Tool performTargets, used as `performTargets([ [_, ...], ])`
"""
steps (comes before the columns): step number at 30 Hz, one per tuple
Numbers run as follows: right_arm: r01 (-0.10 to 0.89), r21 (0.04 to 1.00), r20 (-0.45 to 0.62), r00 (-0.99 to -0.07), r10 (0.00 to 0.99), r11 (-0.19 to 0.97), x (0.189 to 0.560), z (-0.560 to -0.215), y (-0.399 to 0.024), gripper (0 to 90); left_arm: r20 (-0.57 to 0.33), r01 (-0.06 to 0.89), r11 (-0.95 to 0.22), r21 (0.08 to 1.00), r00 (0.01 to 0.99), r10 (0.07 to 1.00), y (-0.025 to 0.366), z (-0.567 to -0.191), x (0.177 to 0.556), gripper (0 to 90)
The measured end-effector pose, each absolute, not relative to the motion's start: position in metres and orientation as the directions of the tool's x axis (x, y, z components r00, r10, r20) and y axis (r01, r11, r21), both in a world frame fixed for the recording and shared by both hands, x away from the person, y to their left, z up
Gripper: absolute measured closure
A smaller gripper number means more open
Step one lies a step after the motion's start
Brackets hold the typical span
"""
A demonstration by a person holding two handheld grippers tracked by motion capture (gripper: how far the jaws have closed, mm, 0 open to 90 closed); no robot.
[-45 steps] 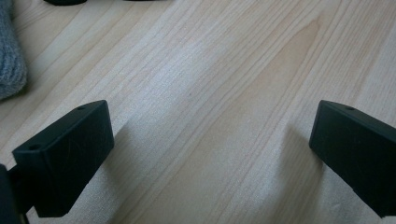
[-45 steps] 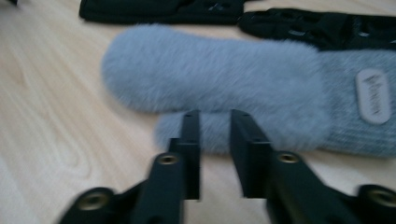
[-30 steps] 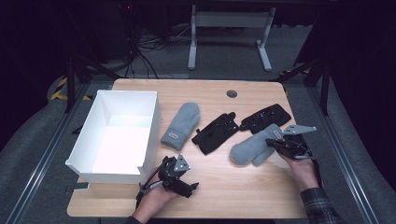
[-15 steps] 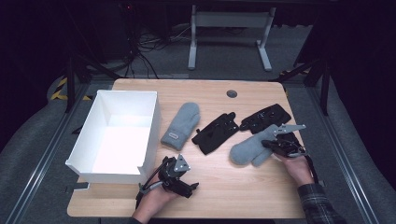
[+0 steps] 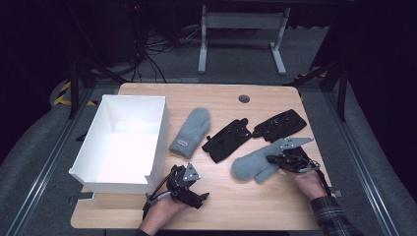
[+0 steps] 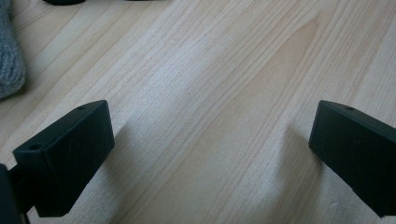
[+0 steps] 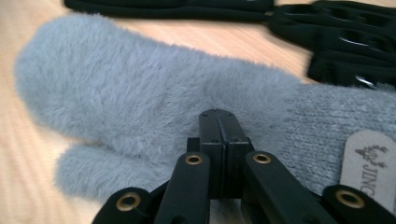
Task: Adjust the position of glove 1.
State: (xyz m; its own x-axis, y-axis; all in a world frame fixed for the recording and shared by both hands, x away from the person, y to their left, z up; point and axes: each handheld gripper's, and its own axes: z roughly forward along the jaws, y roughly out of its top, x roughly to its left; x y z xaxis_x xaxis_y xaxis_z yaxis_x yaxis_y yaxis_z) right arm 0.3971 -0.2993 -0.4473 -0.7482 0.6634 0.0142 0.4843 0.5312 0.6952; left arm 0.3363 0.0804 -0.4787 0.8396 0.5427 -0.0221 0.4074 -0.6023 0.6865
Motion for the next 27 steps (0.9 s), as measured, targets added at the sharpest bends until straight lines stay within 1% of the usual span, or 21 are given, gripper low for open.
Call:
performTargets([
  [17,0.413,0.678,0.009,-0.831,0.556,0.607,0.370,-0.448,-0.241,90.0,-0.021,0.407,-0.603,0.687,0.839,0.543,0.080,-0.479,0.336,0.4],
  [23,0.394,0.678,0.005,-0.846,0.533,0.620,0.366,-0.446,-0.233,90.0,-0.022,0.408,-0.601,0.687,0.839,0.544,0.080,-0.479,0.336,0.5],
  [24,0.391,0.690,0.013,-0.848,0.530,0.609,0.365,-0.443,-0.236,90.0,-0.023,0.422,-0.598,0.681,0.829,0.559,0.080,-0.477,0.335,2.3],
  [25,0.391,0.690,0.013,-0.848,0.530,0.609,0.365,-0.443,-0.236,90.0,-0.023,0.422,-0.598,0.681,0.829,0.559,0.080,-0.477,0.335,8.9],
  [26,0.385,0.698,0.008,-0.848,0.530,0.604,0.365,-0.440,-0.238,90.0,-0.026,0.425,-0.601,0.677,0.829,0.558,0.081,-0.473,0.334,8.9],
  [27,0.375,0.709,-0.001,-0.846,0.533,0.597,0.366,-0.437,-0.240,90.0,-0.039,0.432,-0.597,0.676,0.830,0.556,0.081,-0.470,0.333,19.8],
])
